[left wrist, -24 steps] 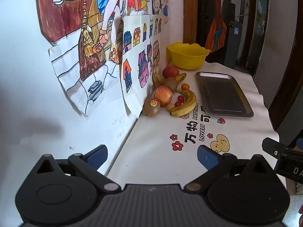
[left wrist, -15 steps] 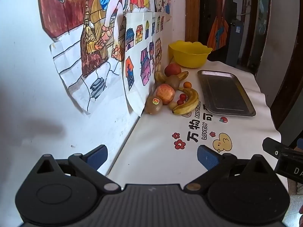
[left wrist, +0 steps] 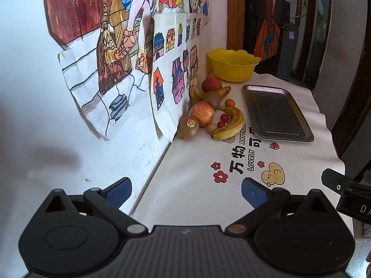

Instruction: Organize fruits

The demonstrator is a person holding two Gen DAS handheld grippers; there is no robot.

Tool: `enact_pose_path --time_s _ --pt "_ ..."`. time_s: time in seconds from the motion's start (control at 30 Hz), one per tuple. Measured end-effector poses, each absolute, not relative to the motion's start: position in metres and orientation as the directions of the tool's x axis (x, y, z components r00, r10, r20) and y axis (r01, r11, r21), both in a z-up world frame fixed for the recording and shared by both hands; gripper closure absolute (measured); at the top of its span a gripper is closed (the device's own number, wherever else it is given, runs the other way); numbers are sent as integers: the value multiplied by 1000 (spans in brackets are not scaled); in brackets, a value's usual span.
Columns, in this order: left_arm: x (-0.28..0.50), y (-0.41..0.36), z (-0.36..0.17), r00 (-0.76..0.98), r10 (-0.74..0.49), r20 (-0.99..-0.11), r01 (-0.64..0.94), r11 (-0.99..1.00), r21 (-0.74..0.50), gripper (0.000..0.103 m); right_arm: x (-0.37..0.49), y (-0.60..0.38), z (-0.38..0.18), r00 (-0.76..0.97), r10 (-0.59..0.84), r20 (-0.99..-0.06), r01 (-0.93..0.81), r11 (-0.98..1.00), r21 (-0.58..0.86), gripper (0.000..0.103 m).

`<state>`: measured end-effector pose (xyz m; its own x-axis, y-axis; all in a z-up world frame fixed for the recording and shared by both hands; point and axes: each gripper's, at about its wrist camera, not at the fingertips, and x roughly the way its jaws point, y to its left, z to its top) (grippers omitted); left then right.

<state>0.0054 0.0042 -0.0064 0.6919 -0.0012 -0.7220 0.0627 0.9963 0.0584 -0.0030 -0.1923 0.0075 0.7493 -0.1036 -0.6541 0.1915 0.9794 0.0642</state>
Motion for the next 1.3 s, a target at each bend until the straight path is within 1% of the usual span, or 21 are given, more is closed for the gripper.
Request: enact_pose_path --time_s 1.1,1.3 --pt "11 1 -15 674 -4 -739 63 997 51 1 3 -195 9 739 -101 -666 190 980 62 1" --pt "17 3 -15 663 4 -749 50 998 49 1 5 -196 1 732 -92 -675 180 982 62 1"
